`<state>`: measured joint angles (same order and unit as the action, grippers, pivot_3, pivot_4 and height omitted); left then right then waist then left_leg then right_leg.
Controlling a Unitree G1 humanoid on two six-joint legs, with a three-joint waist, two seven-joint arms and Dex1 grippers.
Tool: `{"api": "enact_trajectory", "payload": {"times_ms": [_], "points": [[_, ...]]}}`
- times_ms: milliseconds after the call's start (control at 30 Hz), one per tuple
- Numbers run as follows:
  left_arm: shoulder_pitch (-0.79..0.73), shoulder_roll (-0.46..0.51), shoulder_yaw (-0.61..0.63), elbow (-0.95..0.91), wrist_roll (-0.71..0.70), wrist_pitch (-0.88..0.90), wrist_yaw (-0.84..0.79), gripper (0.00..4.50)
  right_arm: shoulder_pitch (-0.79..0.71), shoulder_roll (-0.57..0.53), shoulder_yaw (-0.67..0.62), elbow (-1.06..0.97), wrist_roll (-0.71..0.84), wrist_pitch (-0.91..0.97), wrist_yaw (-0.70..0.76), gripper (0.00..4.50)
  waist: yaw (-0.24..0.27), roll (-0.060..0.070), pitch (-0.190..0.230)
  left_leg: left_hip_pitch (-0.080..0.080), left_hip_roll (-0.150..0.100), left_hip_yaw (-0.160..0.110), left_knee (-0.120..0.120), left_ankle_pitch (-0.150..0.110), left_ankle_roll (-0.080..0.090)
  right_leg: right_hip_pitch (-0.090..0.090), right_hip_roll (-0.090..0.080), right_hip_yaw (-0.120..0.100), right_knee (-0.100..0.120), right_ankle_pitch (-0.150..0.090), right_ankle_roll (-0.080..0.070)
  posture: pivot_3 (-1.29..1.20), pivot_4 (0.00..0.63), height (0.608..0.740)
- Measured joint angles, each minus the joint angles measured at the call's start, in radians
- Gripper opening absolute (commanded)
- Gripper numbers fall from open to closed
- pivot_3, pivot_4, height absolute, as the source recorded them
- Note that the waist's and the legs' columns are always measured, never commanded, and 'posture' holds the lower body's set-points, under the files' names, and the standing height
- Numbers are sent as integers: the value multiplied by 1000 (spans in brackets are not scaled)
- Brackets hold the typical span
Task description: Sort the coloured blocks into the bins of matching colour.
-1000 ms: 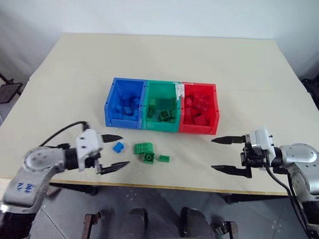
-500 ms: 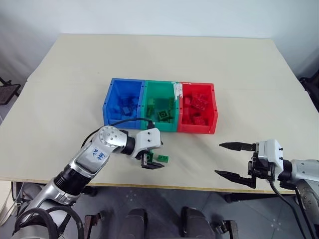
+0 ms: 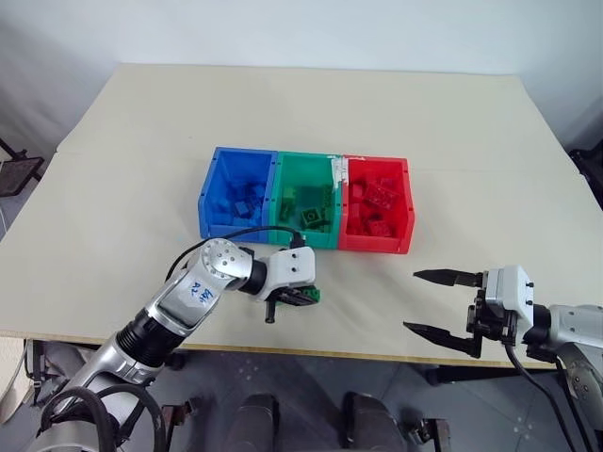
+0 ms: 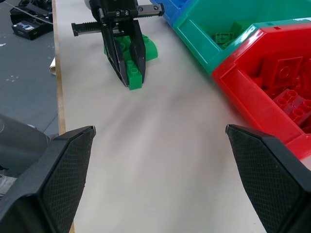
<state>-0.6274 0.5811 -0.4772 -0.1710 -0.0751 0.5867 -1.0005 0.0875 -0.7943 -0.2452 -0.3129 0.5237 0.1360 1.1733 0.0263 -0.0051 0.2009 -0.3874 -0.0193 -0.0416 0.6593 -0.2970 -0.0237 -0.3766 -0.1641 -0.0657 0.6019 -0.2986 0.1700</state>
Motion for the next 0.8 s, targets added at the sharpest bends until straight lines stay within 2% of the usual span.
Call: {"api": "enact_trajectory", "payload": {"times_ms": [100, 167, 333, 533, 600, 667, 800], "points": [[0, -46, 82, 1, -41, 18, 26, 492, 5, 18, -3, -4, 8, -1, -21, 4500, 2, 0, 0, -1, 0, -1, 1, 0, 0, 0, 0, 0, 0, 0, 0, 0, 150, 740], [-15, -109, 187, 17, -90, 45, 84, 492, 10, 65, -5, -18, 18, -4, -61, 4500, 2, 0, 0, -1, 0, -1, 3, 0, 0, 0, 0, 0, 1, 0, 0, 0, 150, 740], [-139, -173, 350, 131, -112, 31, 237, 492, 5, 149, -57, -51, 59, -3, -184, 4500, 0, 0, 0, 0, 0, -2, 4, 0, 0, 0, 0, 0, 3, 0, 0, 0, 150, 740], [-248, -213, 391, 370, -87, -80, 297, 492, -23, 178, -85, -52, 64, -7, -251, 4500, 1, 0, 0, -1, -1, -1, 4, 0, 0, 0, 0, 0, 3, 0, 0, 0, 150, 740], [-250, -236, 401, 418, -109, -85, 287, 1231, -27, 176, -84, -51, 57, -11, -248, 4500, 0, 0, 0, -1, -1, -1, 4, 0, 0, 0, 0, 0, 3, 0, 0, 0, 150, 740], [-250, -238, 406, 425, -132, -81, 267, 1772, -39, 169, -84, -48, 55, -13, -244, 4500, -1, 0, 0, -1, -1, -1, 4, 0, 0, -1, 0, 0, 4, 0, 0, 0, 150, 740], [-212, -202, 448, 381, -176, -94, 223, 2999, -83, 149, -79, -28, 53, -23, -222, 4500, -10, 0, 0, 0, 0, 0, 3, 0, 0, -1, 0, 1, 4, 0, 0, 0, 150, 740]]}}
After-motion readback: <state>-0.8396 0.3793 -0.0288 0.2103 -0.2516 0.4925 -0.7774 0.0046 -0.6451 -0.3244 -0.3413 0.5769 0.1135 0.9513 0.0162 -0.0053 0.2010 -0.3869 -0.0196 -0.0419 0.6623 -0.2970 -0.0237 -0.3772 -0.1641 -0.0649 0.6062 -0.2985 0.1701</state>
